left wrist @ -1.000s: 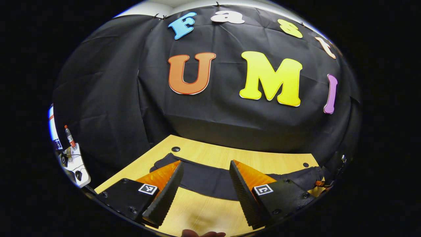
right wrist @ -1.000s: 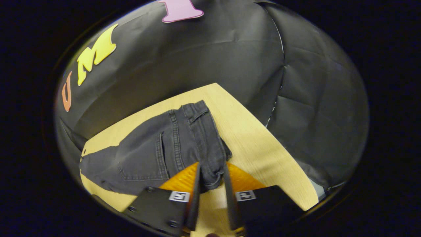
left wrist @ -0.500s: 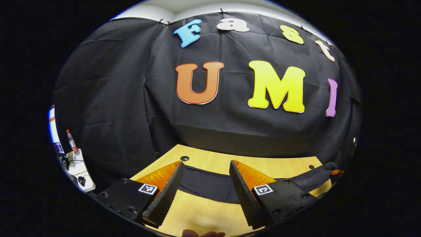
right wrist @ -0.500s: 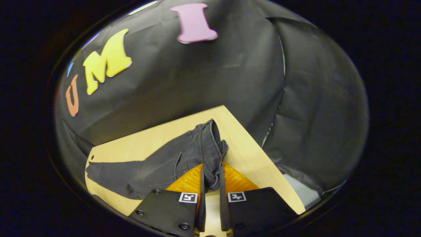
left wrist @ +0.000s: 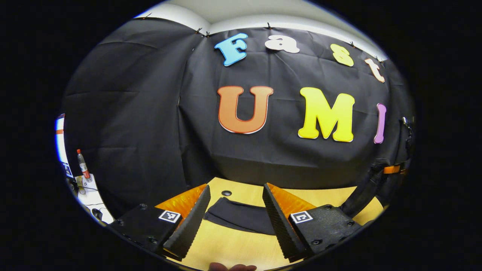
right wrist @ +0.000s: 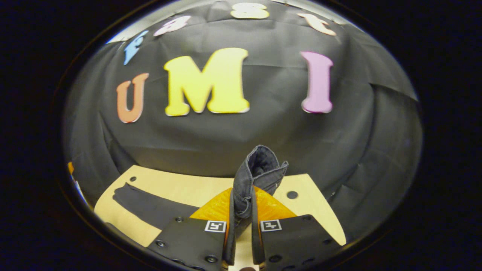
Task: Grasp the waist and the cuffs of the jeans and fold them to make the two legs overlap; first hold the waist and fold one-third of the jeans toward the cuffs, then hold the cuffs and fold the remaining one-third in the same direction to finish folding.
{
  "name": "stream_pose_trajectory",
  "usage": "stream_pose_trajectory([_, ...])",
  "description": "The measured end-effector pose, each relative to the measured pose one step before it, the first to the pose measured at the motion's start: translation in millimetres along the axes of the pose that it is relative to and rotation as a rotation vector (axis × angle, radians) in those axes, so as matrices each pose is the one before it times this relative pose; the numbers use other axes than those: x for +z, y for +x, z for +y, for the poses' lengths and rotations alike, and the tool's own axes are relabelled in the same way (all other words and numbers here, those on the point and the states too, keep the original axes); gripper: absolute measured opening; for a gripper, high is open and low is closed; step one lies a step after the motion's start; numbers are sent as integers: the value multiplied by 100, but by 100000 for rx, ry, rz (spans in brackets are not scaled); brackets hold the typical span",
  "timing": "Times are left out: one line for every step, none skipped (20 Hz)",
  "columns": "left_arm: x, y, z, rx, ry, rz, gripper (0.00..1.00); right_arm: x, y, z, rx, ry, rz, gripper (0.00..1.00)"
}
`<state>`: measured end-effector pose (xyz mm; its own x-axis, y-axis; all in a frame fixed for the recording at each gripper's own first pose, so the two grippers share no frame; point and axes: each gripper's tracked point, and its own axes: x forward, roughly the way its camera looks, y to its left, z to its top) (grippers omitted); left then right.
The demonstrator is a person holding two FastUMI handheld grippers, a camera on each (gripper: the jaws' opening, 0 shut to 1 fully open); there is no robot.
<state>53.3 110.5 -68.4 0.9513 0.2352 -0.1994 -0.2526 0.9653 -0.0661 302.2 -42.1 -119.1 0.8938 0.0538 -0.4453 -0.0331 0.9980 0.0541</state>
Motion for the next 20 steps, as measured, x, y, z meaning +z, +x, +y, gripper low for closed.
stream_pose_trajectory([189,-15,1127,295,-75,-909,90,-61,546,3161,2427,-2921,-901,18])
stream_pose_trajectory([0,38,1177,702,-188,294,90,-8,540,3362,1891,-2853,120,18])
stream_pose_trajectory([-235,49,1016,466,48,876,90,-439,637,2853,1737,-2627,595,19])
stream_pose_trajectory([-447,-51,1203,975,-45,1328,90,-606,809,2910,1750,-2162,715,19])
stream_pose_trajectory([-273,-141,1077,971,-323,854,90,-896,1011,2827,2237,-2554,1424,19])
stream_pose_trajectory([-479,-252,1242,1077,-691,1081,90,-928,1158,2692,1957,-2831,1344,19])
stream_pose_trajectory([-280,-122,1181,1229,-560,939,90,-1084,1230,2555,2186,-2527,1788,19])
stream_pose_trajectory([-192,-184,1078,1354,-807,456,90,-1035,1278,2243,1494,-2678,2060,19])
stream_pose_trajectory([-54,-180,1012,722,-1248,65,90,-1146,1360,1935,709,-2776,2043,14])
stream_pose_trajectory([-10,-223,955,666,-1215,-114,90,-1231,1455,1646,182,-2993,2013,19])
stream_pose_trajectory([-76,-78,344,-563,-1209,-446,90,-1428,1464,1528,-218,-3124,2674,19])
stream_pose_trajectory([-45,-220,536,221,322,247,90,-1702,1238,1409,-99,-2609,3709,19])
stream_pose_trajectory([-8,87,594,1313,1090,-151,90,-1254,1106,1138,676,-1741,3211,19])
stream_pose_trajectory([-39,29,548,1124,1196,-29,91,-937,840,1004,193,-1653,1980,19])
stream_pose_trajectory([-168,-120,643,825,324,128,91,-608,588,644,-622,-2008,994,19])
stream_pose_trajectory([-245,19,400,321,-422,684,90,-435,474,510,-399,-2110,303,19])
stream_pose_trajectory([-232,47,325,390,-858,837,90,-720,363,754,335,-1945,1051,23])
stream_pose_trajectory([-431,164,-120,-551,-1313,1287,90,-817,331,935,2526,-724,1774,19])
stream_pose_trajectory([-369,275,-309,-963,-1431,1177,90,-834,139,1026,3388,469,1655,22])
stream_pose_trajectory([-251,289,-277,-983,-1326,1001,90,-345,-64,746,2812,973,1099,34])
